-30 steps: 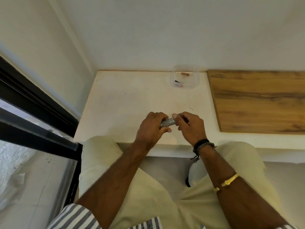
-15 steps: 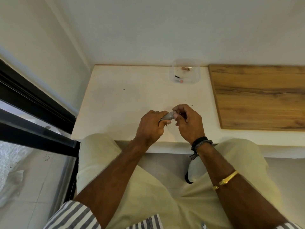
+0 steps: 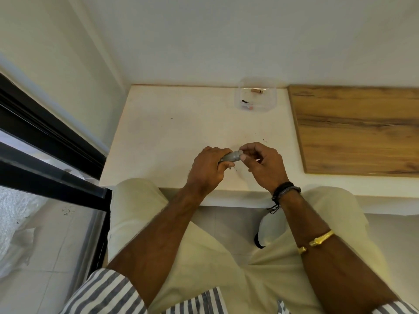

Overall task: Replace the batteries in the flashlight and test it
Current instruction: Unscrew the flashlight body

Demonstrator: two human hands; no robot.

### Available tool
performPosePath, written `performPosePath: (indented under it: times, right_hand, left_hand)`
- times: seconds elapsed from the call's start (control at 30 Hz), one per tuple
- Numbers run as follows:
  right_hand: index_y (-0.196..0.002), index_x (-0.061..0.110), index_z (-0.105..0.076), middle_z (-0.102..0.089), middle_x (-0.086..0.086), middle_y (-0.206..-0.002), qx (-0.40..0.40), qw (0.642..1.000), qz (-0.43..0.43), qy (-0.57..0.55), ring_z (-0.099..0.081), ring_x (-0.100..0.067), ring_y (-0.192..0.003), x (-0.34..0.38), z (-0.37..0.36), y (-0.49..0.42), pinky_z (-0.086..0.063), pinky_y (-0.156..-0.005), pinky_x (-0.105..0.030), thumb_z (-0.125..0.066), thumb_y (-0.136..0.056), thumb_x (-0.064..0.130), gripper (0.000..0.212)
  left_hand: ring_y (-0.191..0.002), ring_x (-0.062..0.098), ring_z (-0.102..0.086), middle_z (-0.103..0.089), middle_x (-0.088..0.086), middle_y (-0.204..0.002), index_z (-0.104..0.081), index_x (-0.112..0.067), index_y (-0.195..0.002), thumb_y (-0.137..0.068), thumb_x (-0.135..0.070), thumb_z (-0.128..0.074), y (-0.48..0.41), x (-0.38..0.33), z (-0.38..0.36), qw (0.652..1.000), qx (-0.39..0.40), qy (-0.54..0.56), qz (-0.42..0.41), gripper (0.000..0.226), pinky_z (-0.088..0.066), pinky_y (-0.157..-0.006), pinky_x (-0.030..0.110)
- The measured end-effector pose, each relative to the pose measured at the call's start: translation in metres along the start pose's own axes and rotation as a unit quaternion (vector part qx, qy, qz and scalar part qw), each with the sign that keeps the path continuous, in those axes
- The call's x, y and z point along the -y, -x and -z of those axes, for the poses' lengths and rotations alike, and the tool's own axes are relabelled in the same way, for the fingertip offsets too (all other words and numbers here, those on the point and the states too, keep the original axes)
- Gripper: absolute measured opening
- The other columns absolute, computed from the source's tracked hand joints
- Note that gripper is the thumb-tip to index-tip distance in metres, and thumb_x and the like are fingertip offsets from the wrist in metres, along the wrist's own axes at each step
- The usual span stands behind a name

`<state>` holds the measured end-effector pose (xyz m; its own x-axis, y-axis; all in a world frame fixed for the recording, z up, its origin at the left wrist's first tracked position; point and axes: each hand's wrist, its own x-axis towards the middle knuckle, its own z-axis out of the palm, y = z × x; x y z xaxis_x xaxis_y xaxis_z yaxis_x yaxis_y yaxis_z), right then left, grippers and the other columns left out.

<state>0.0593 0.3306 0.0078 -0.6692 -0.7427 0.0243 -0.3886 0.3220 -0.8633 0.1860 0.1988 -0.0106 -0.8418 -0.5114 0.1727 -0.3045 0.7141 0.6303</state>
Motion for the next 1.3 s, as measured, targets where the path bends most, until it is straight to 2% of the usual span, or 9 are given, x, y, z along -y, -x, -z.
performPosePath:
  times: [0.13, 0.37, 0.5, 0.63, 0.83, 0.93, 1.03, 1.13, 1.3]
  right_hand:
    - [-0.115, 0.016, -0.071, -0.073, 0.003, -0.108, 0.016, 0.999, 0.016, -0.025, -0.068, -0.013, -0.098, 0.001, 0.002, 0.000, -0.060, -0.086, -0.038, -0.072, -0.089, 0.004, 0.029]
    - [-0.102, 0.019, -0.072, -0.073, 0.006, -0.085, -0.013, 0.997, -0.074, -0.022, -0.069, -0.009, -0.069, -0.003, -0.004, 0.000, -0.049, -0.060, -0.018, -0.064, -0.096, 0.044, 0.027]
    - [-0.110, 0.013, -0.073, -0.072, 0.004, -0.093, 0.008, 0.999, -0.026, -0.019, -0.067, -0.014, -0.082, -0.006, -0.001, -0.002, -0.059, -0.075, -0.036, -0.069, -0.095, 0.019, 0.016]
    - [-0.110, 0.016, -0.072, -0.072, 0.006, -0.106, 0.031, 0.999, -0.003, -0.023, -0.067, -0.014, -0.095, -0.005, 0.003, -0.002, -0.059, -0.086, -0.035, -0.069, -0.085, -0.007, 0.033]
    - [-0.104, 0.020, -0.072, -0.074, 0.006, -0.087, -0.002, 0.996, -0.084, -0.035, -0.070, -0.004, -0.068, -0.006, -0.002, -0.001, -0.054, -0.061, -0.021, -0.066, -0.095, 0.042, 0.025]
    - [-0.102, 0.013, -0.074, -0.072, 0.004, -0.077, -0.001, 0.999, -0.051, -0.004, -0.067, -0.002, -0.059, -0.008, -0.003, 0.000, -0.054, -0.053, -0.018, -0.066, -0.096, 0.037, 0.025]
    - [-0.110, 0.010, -0.073, -0.074, -0.003, -0.093, 0.012, 1.000, -0.012, -0.014, -0.071, -0.015, -0.078, -0.009, 0.001, -0.001, -0.062, -0.070, -0.031, -0.073, -0.092, 0.016, 0.019]
    - [-0.108, 0.015, -0.072, -0.072, 0.005, -0.102, 0.036, 0.999, 0.019, -0.011, -0.068, -0.006, -0.092, -0.008, 0.004, -0.003, -0.060, -0.084, -0.032, -0.076, -0.085, 0.002, 0.027]
    - [-0.114, 0.020, -0.069, -0.073, 0.003, -0.098, 0.018, 0.996, -0.072, -0.041, -0.072, -0.008, -0.076, -0.008, 0.000, -0.002, -0.058, -0.058, -0.023, -0.070, -0.093, 0.038, 0.028]
  left_hand:
    - [-0.086, 0.011, -0.051, -0.074, 0.004, -0.103, -0.069, -0.016, -0.116, -0.094, -0.030, -0.064, 0.000, 0.003, 0.000, 1.000, -0.008, -0.001, 0.003, 0.027, -0.039, -0.079, 0.025]
    - [-0.086, 0.012, -0.055, -0.074, 0.001, -0.100, -0.069, -0.018, -0.113, -0.095, -0.032, -0.062, 0.000, 0.005, -0.004, 1.000, 0.002, -0.007, -0.007, 0.023, -0.043, -0.080, 0.026]
    - [-0.085, 0.009, -0.050, -0.073, 0.001, -0.101, -0.069, -0.019, -0.114, -0.095, -0.033, -0.062, 0.000, 0.008, -0.005, 1.000, 0.004, -0.009, -0.003, 0.025, -0.037, -0.078, 0.023]
    - [-0.083, 0.010, -0.049, -0.073, 0.001, -0.101, -0.068, -0.019, -0.116, -0.095, -0.033, -0.062, 0.000, 0.009, -0.007, 1.000, 0.010, -0.010, -0.002, 0.025, -0.036, -0.077, 0.024]
    - [-0.086, 0.012, -0.053, -0.073, 0.000, -0.100, -0.068, -0.019, -0.114, -0.095, -0.031, -0.061, 0.002, 0.007, -0.009, 1.000, 0.005, -0.002, -0.017, 0.024, -0.041, -0.079, 0.026]
    - [-0.083, 0.012, -0.052, -0.073, 0.000, -0.095, -0.069, -0.020, -0.111, -0.095, -0.031, -0.060, 0.002, 0.007, -0.009, 1.000, 0.011, -0.001, -0.019, 0.021, -0.042, -0.078, 0.027]
    - [-0.080, 0.010, -0.050, -0.073, 0.001, -0.095, -0.069, -0.019, -0.111, -0.096, -0.030, -0.060, 0.001, 0.008, -0.009, 1.000, 0.010, 0.003, -0.014, 0.021, -0.039, -0.077, 0.025]
    - [-0.083, 0.011, -0.049, -0.073, 0.003, -0.101, -0.069, -0.017, -0.116, -0.096, -0.030, -0.061, 0.001, 0.009, -0.008, 1.000, 0.013, -0.001, -0.007, 0.026, -0.035, -0.078, 0.024]
    - [-0.086, 0.012, -0.052, -0.073, 0.004, -0.102, -0.069, -0.016, -0.117, -0.096, -0.029, -0.061, 0.001, 0.008, -0.007, 1.000, 0.013, 0.001, -0.011, 0.026, -0.038, -0.080, 0.024]
